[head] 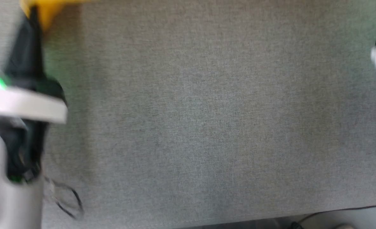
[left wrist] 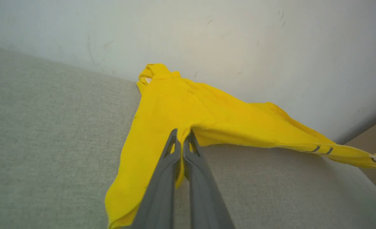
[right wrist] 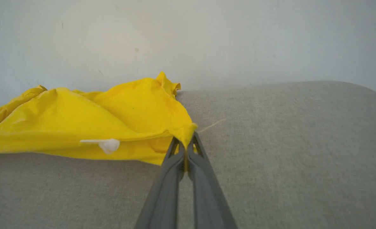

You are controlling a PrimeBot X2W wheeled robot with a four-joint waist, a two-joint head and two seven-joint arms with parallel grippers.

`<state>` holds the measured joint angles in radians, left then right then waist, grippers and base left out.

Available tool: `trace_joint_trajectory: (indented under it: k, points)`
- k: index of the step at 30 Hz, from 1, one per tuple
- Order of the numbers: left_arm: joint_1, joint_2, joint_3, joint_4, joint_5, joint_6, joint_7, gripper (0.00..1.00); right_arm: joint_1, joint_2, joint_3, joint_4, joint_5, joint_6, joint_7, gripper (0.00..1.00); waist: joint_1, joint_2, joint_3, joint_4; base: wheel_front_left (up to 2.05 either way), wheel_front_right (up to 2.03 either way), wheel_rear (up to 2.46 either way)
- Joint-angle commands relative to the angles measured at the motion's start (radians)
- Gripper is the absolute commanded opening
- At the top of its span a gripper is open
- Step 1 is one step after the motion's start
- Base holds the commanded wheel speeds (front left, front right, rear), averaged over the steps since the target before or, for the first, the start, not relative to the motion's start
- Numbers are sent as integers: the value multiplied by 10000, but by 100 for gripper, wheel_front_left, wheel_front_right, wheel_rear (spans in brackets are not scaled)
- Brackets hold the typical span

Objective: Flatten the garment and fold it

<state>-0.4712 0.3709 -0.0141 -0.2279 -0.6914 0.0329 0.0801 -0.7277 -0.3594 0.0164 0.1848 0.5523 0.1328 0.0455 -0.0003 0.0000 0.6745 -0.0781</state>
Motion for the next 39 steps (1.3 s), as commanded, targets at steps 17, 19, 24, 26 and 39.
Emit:
trace_joint_trajectory:
  k: [17, 19, 24, 26, 39]
  points:
    - [4213, -264, -544, 618, -267, -94, -16, 0, 5500, 1081, -1016, -1924, 1061, -21, 929, 0, 3, 0, -2087, 450, 0, 0, 0]
    - [4510, -307, -593, 678, -355, -111, 15, 0, 5942, 1105, -1147, -1974, 1089, -21, 1064, 0, 3, 0, -2314, 487, 0, 0, 0]
    - [5269, -292, -746, 636, -686, -192, 382, 0, 6991, 1152, -1391, -2078, 1032, -21, 1840, 0, 3, 0, -2936, 543, 0, 0, 0]
    - [5616, -268, -814, 532, -850, -202, 605, 0, 7445, 1152, -1429, -2147, 1027, -21, 2410, 0, 3, 0, -3182, 552, 0, 0, 0]
    - [7882, -75, -1028, -599, -1689, 194, 1884, 0, 9504, 1805, -2342, -3357, 1233, -21, 5258, 0, 3, 0, -4466, 578, 0, 0, 0]
